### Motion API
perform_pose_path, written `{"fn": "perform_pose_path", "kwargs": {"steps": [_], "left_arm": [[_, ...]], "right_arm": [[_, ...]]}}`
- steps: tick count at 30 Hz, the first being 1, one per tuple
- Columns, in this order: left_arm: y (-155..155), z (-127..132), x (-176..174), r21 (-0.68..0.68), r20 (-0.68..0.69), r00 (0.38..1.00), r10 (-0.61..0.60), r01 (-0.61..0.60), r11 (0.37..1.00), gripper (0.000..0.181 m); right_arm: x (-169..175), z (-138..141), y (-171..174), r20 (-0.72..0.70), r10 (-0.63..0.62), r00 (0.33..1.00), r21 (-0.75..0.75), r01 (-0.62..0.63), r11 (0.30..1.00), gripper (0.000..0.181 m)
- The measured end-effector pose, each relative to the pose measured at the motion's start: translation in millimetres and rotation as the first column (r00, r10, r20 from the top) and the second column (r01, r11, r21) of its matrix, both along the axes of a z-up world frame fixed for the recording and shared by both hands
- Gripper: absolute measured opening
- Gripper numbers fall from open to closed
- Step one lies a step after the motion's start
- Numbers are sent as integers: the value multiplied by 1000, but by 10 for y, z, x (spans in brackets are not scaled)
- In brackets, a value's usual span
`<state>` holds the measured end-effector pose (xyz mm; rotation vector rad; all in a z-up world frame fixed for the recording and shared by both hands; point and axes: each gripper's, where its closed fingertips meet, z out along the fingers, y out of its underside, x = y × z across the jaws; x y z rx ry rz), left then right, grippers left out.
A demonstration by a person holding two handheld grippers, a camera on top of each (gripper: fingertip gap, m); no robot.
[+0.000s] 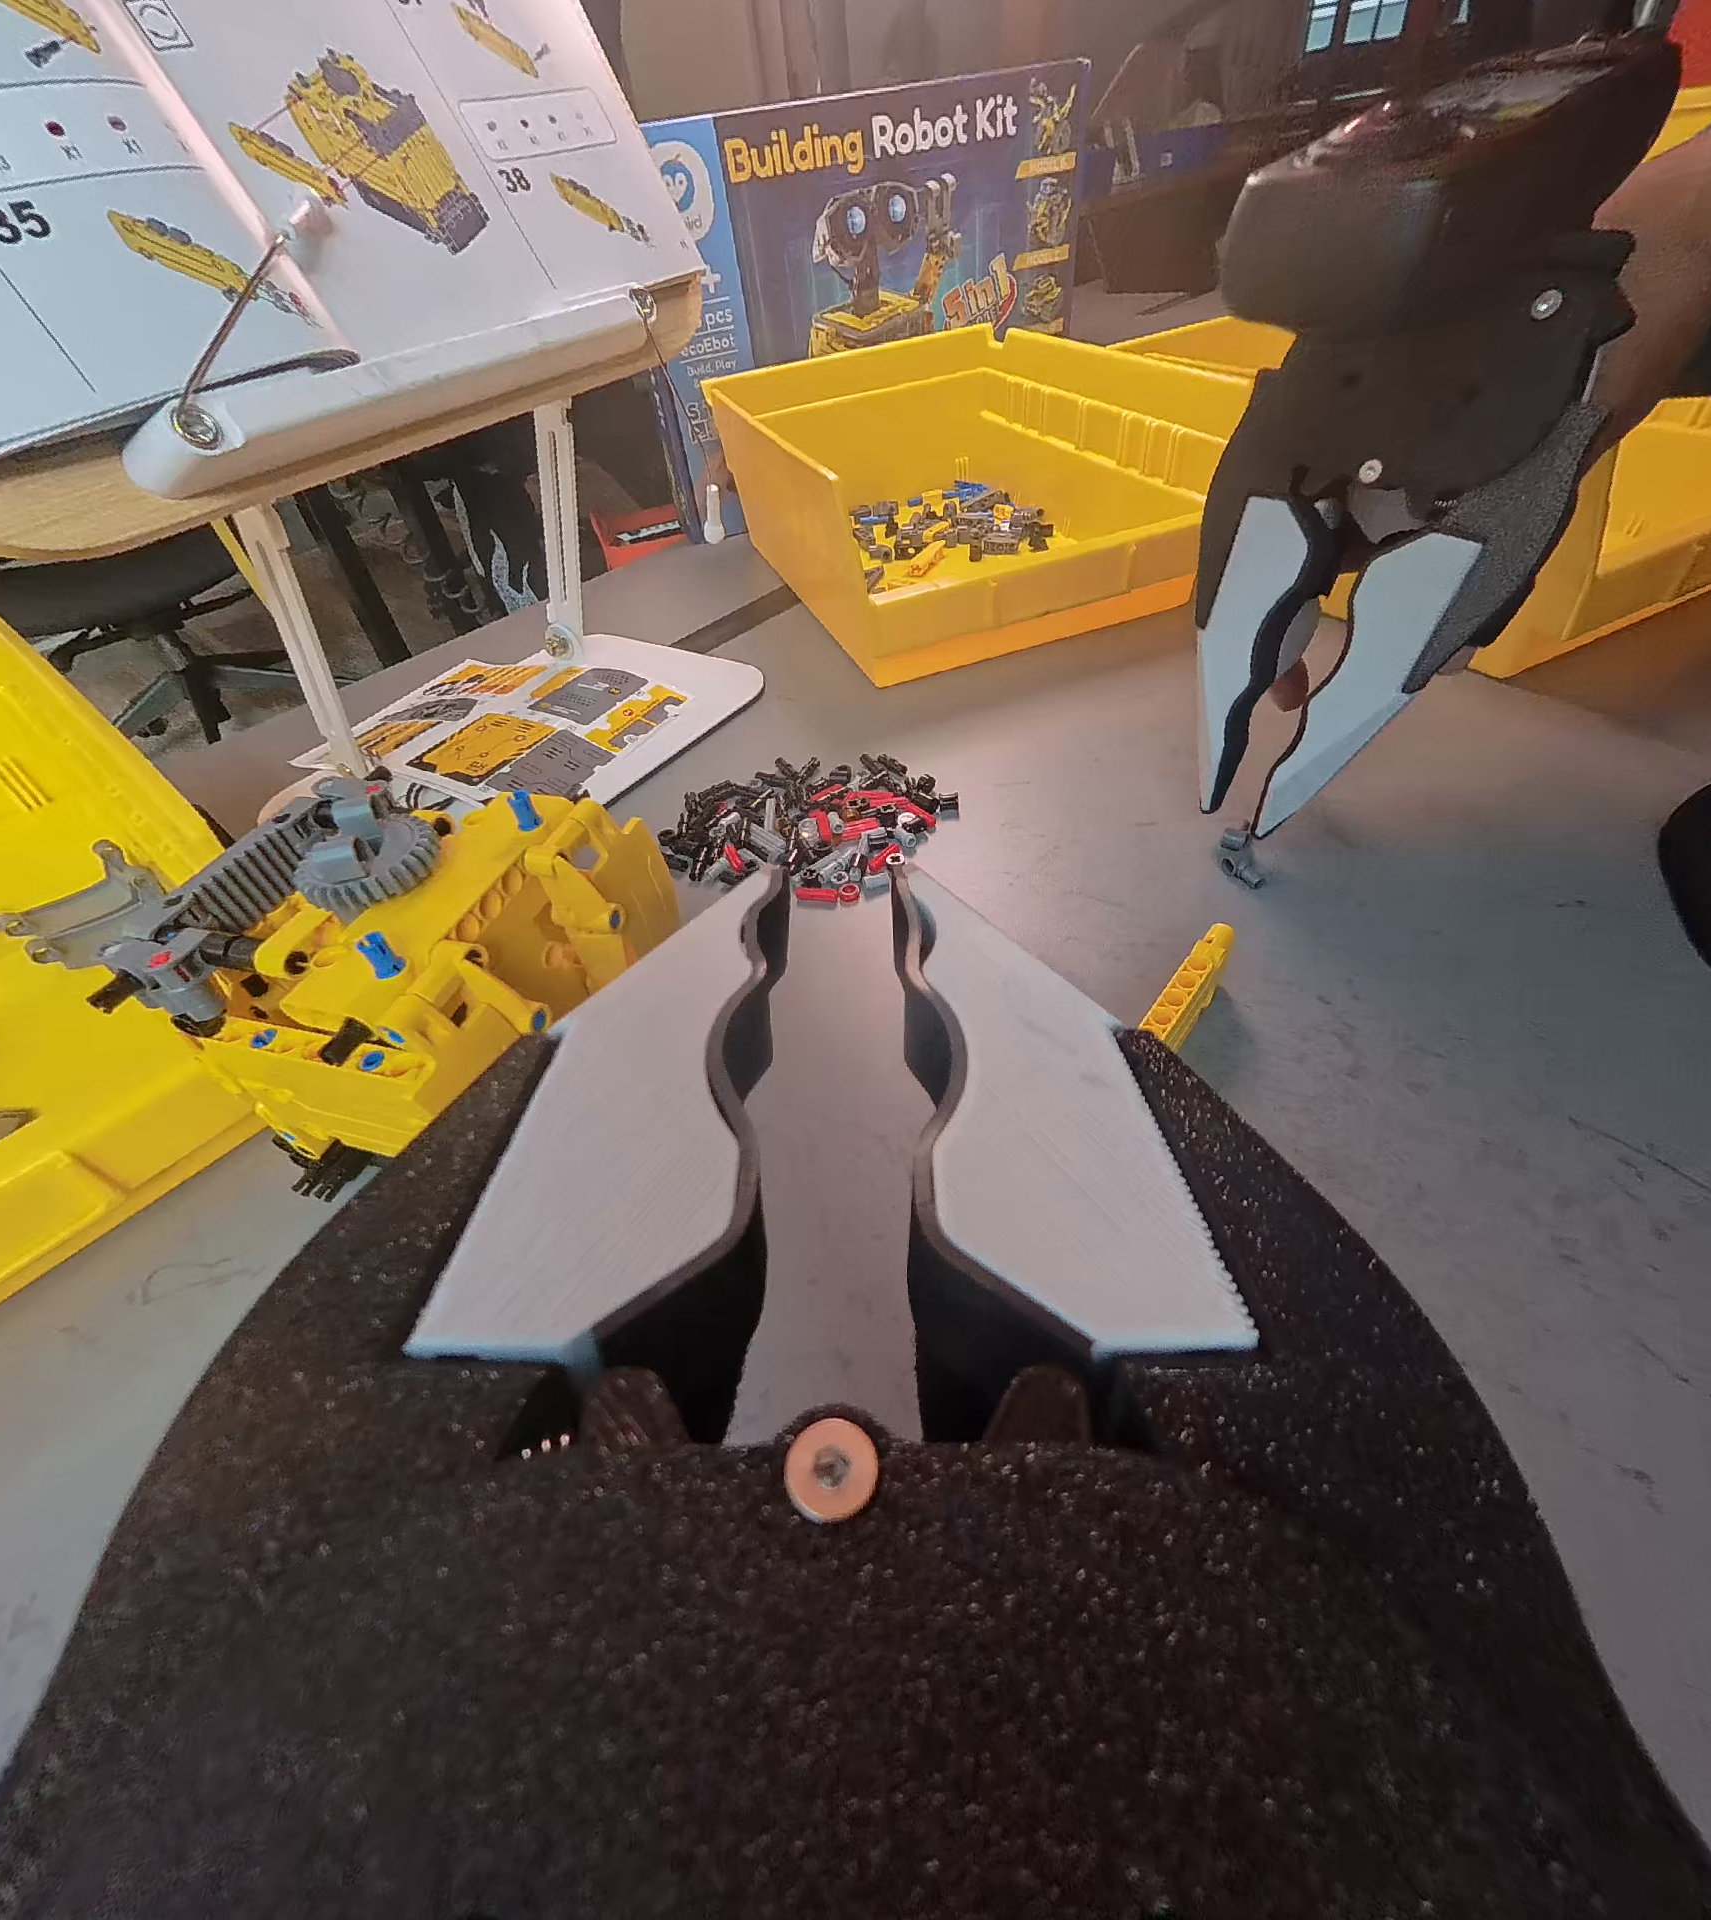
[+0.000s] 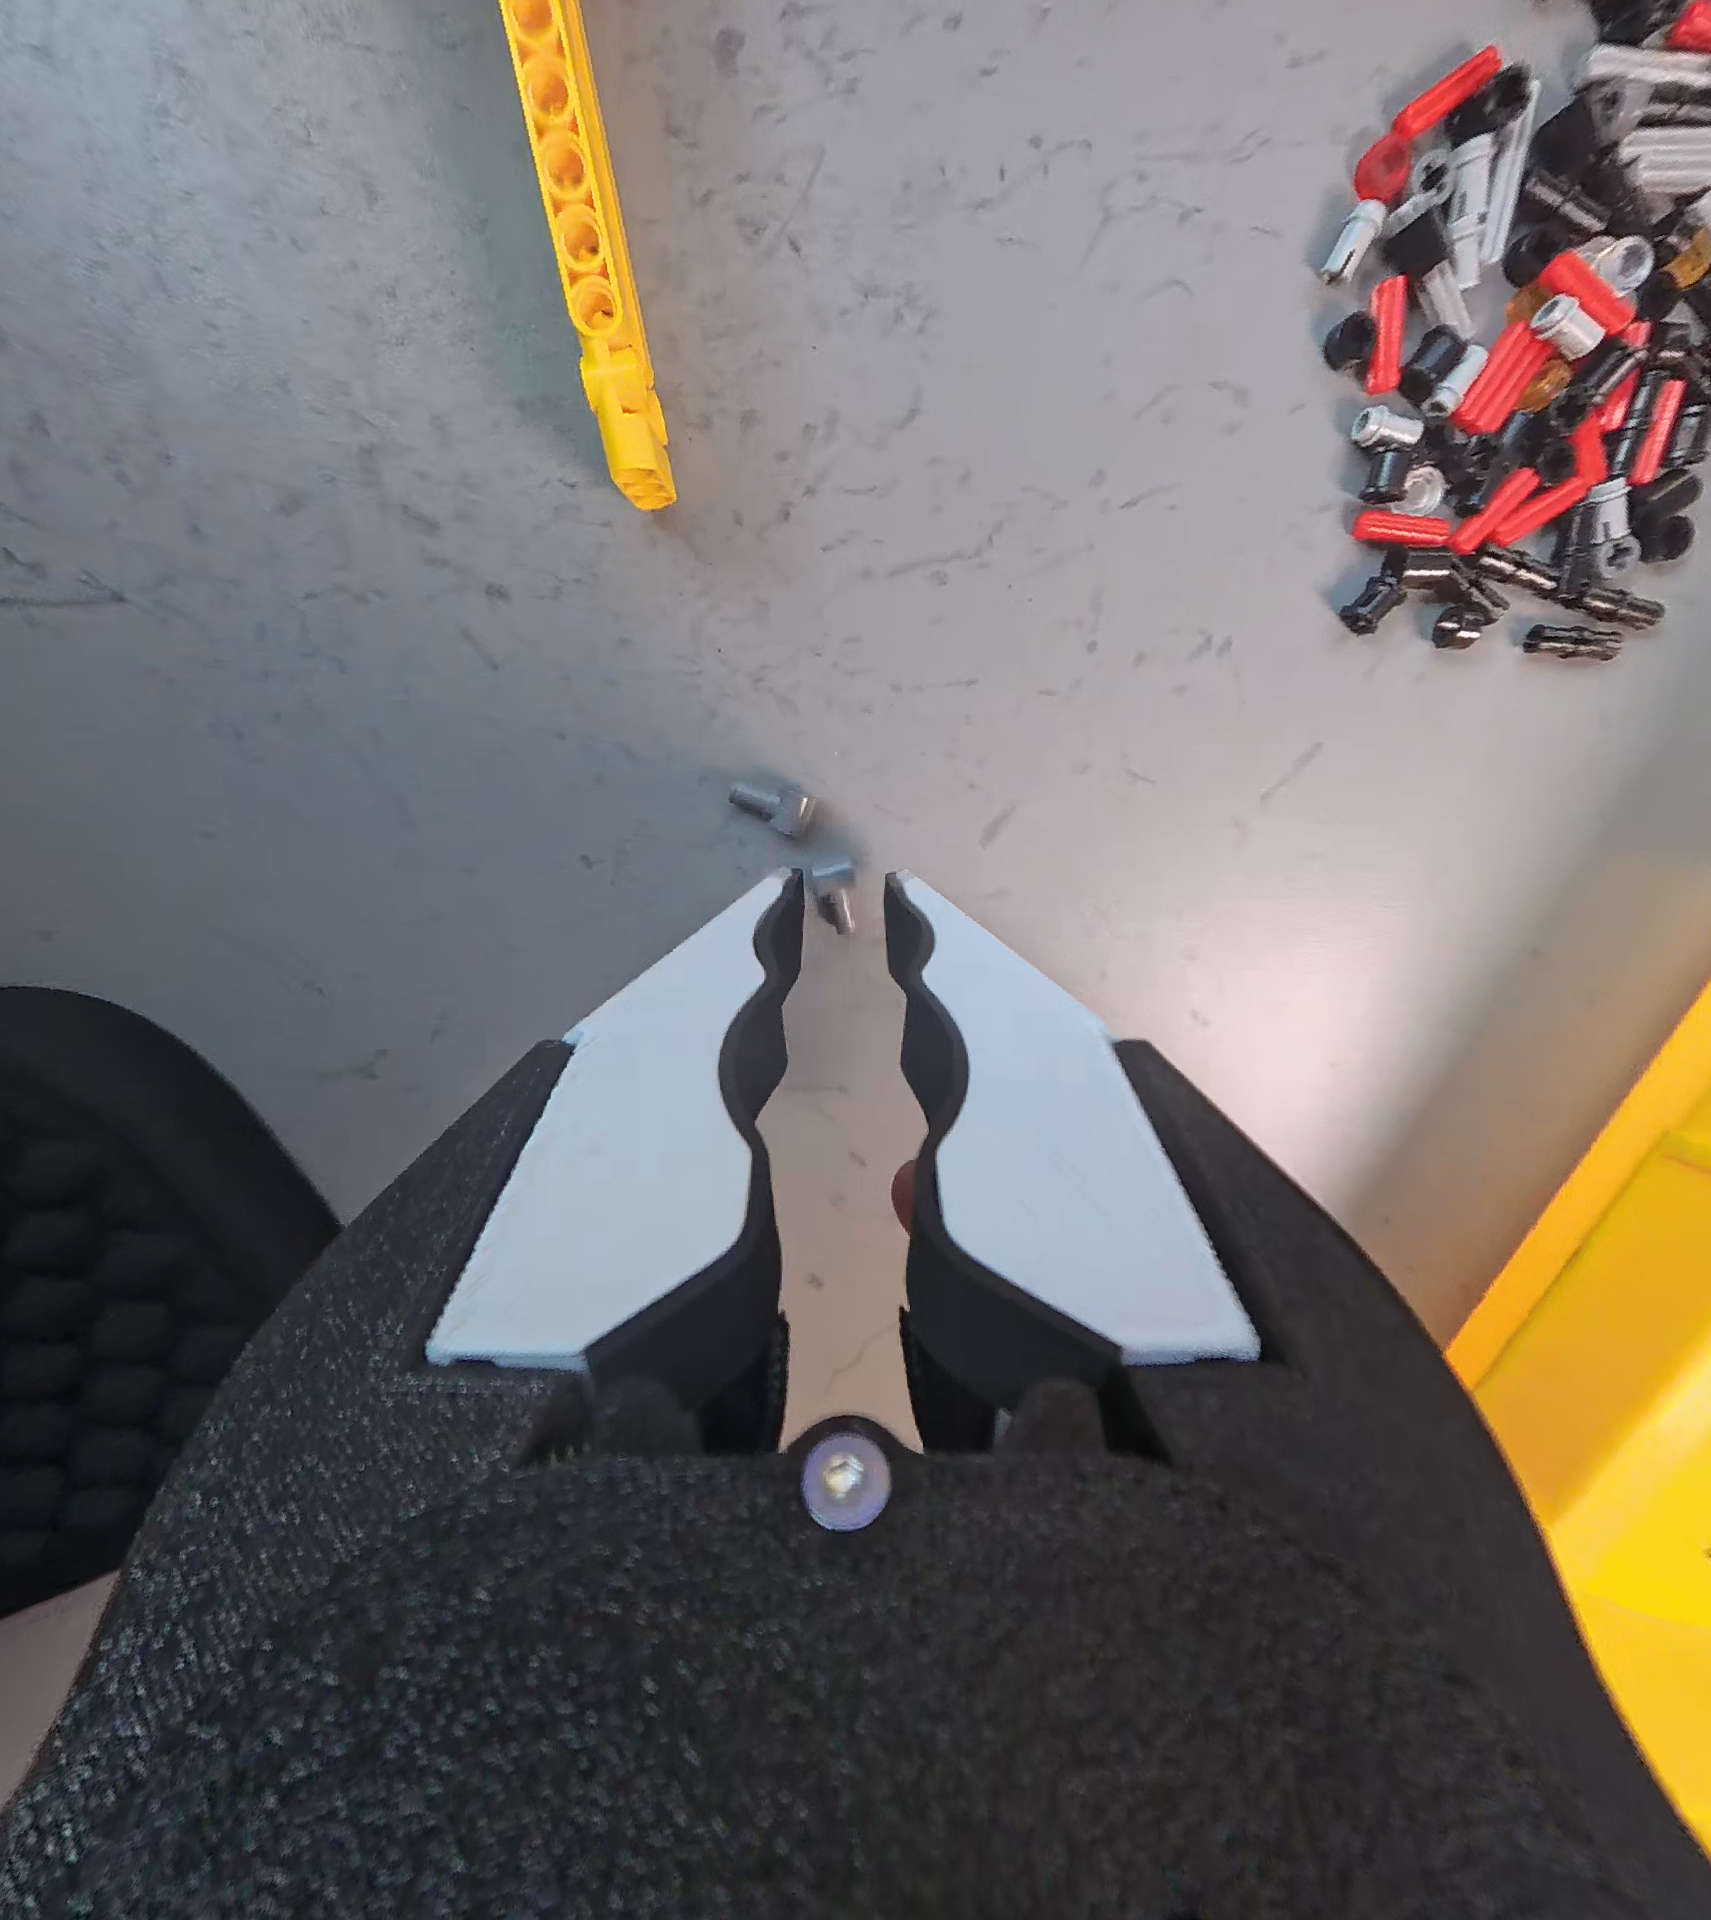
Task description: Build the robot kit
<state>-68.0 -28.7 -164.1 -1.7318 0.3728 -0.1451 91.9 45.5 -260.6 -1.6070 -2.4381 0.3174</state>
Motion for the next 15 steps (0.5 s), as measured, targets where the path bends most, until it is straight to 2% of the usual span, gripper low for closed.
{"fn": "perform_pose_path", "kwargs": {"steps": [4,6,8,10,12,15], "left_arm": [[0,6,-12,1,7,1000,5,-5,1000,19],[5,-12,-1,-5,6,1000,3,-3,1000,19],[8,-28,17,-9,2,1000,0,0,1000,19],[12,-43,33,-14,-1,1000,-3,3,1000,19],[16,-58,44,-18,-3,1000,-4,4,1000,19],[25,-81,43,-25,-5,1000,-1,1,1000,19]], "right_arm": [[-101,425,72,-196,-61,979,7,63,998,16],[-89,777,206,-326,-109,939,19,122,992,17],[1,1191,428,-466,-172,868,33,211,977,17],[199,1603,727,-589,-240,772,46,328,944,17],[512,1898,1036,-654,-299,695,65,445,893,17],[1078,1995,1473,-643,-375,668,136,581,803,17]]}}
